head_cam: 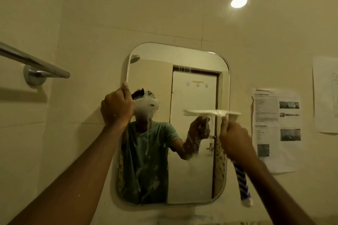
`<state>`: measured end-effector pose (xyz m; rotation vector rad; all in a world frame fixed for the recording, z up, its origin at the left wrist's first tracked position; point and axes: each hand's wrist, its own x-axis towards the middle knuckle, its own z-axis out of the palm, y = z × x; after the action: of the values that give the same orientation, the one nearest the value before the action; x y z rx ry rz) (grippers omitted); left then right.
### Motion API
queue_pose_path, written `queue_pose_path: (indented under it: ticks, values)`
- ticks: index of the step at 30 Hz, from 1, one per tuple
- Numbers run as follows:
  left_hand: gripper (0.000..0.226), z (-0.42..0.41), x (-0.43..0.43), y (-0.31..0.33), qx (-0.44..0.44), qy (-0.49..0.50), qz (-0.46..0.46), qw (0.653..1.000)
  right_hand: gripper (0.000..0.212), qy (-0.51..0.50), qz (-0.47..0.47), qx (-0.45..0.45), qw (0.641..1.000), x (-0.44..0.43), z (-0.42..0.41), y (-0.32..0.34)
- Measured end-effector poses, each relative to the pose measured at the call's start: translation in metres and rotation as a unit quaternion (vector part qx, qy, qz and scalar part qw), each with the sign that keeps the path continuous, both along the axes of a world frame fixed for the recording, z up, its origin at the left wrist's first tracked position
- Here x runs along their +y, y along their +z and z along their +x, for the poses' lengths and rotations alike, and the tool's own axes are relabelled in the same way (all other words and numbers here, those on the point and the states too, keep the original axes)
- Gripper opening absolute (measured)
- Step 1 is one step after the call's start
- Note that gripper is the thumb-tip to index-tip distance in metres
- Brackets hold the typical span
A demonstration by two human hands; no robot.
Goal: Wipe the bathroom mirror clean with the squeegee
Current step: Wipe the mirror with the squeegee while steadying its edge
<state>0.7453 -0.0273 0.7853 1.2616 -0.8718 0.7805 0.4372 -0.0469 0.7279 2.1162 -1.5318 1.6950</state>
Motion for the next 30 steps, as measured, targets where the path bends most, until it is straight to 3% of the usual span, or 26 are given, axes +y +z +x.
queue_pose_path:
  ticks: [3, 9, 11, 19, 22, 26, 30]
  values:
    - [0.062, 0.002, 0.001, -0.005, -0.005, -0.006, 0.009, 1.000, 0.050, 0.003, 0.042, 0.015, 0.999, 0.013, -0.003, -0.012]
    - [0.059, 0.009, 0.002, -0.009, -0.049, -0.018, 0.011, 0.999, 0.052, -0.004, -0.013, 0.013, 1.000, 0.010, -0.007, 0.076]
    - [0.059, 0.011, 0.003, -0.009, -0.059, -0.013, 0.014, 0.998, 0.051, -0.005, -0.010, 0.005, 1.000, 0.006, -0.003, 0.065]
    - [0.057, 0.010, 0.002, -0.040, -0.056, -0.008, 0.019, 0.998, 0.048, 0.005, 0.064, -0.012, 0.998, 0.022, 0.009, -0.080]
    - [0.058, 0.008, 0.005, -0.039, -0.048, -0.008, 0.022, 0.999, 0.044, 0.020, 0.076, -0.014, 0.997, 0.028, 0.004, -0.060]
    - [0.059, 0.009, 0.006, -0.038, -0.052, -0.022, 0.016, 0.998, 0.048, 0.005, 0.017, -0.023, 1.000, 0.019, -0.004, 0.002]
    - [0.059, 0.010, 0.006, -0.038, -0.061, -0.014, 0.014, 0.998, 0.049, 0.009, 0.020, -0.028, 0.999, 0.012, -0.001, -0.029]
